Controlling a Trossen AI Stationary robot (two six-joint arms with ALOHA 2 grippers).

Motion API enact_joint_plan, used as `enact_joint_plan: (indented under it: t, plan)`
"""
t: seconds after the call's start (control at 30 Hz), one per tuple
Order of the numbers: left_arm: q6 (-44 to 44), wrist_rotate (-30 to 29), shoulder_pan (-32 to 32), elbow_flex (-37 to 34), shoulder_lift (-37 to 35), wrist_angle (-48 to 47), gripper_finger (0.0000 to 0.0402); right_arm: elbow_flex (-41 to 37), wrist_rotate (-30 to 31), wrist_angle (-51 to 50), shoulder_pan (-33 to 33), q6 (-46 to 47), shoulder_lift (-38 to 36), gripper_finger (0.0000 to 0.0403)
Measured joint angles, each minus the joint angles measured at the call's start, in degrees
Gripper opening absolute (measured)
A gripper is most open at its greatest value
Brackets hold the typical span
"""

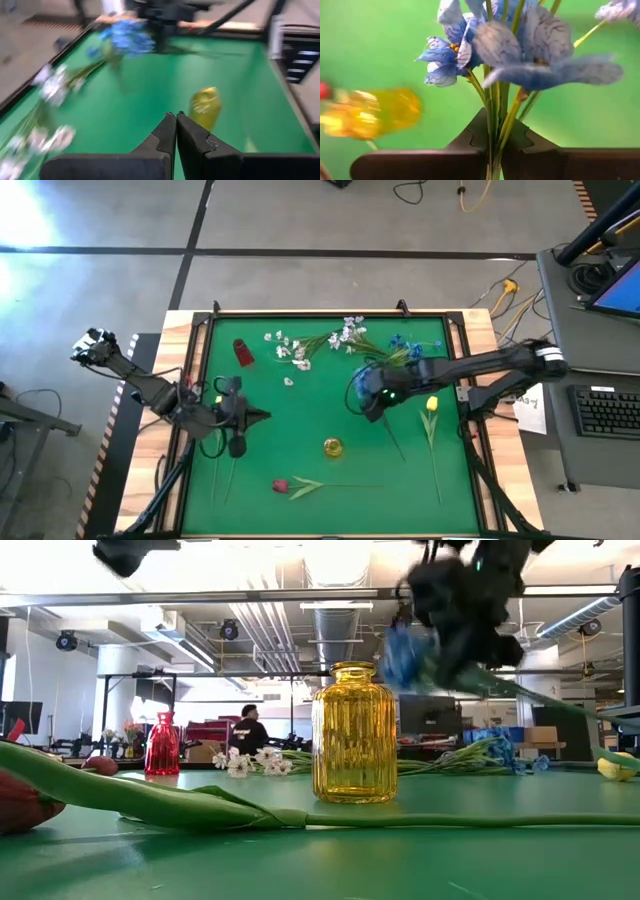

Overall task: Sort flowers into vase by color
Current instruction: Put the bottom blue flowers into the yellow vase

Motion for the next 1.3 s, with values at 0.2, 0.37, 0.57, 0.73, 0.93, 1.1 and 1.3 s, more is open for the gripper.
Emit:
enact_joint_plan:
  t: [0.2, 0.37, 0.57, 0.73, 0.93, 1.1, 1.3]
  plan:
    - [9.94, 3.00, 0.55, 0.00, -0.35, 7.69, 0.0000, -0.16, 7.12, 14.30, -0.17, -14.77, -7.12, 0.0017]
    - [10.76, 3.02, 1.94, -0.02, -2.52, 7.88, 0.0000, -0.24, 6.87, 30.19, -0.50, -28.47, -8.17, 0.0017]
    - [10.76, 2.98, 3.97, -0.02, -5.48, 5.88, 0.0000, -0.26, 6.45, 42.81, -0.70, -39.90, -6.59, 0.0017]
    - [10.32, 2.85, 6.30, -0.02, -7.53, 3.05, 0.0000, -0.33, 6.41, 47.97, -0.79, -44.80, -4.85, 0.0018]
    - [10.34, 2.85, 8.94, -0.02, -9.56, 0.83, 0.0000, -1.21, 4.28, 53.22, -0.79, -48.10, -4.06, 0.0018]
    - [10.28, 2.83, 10.44, -0.02, -10.72, -1.07, 0.0000, -4.08, -6.02, 61.23, -0.79, -49.17, -3.35, 0.0018]
    - [9.41, 2.81, 10.58, -0.02, -10.86, -1.38, 0.0000, -7.43, -17.04, 66.88, -0.62, -46.38, -3.26, 0.0018]
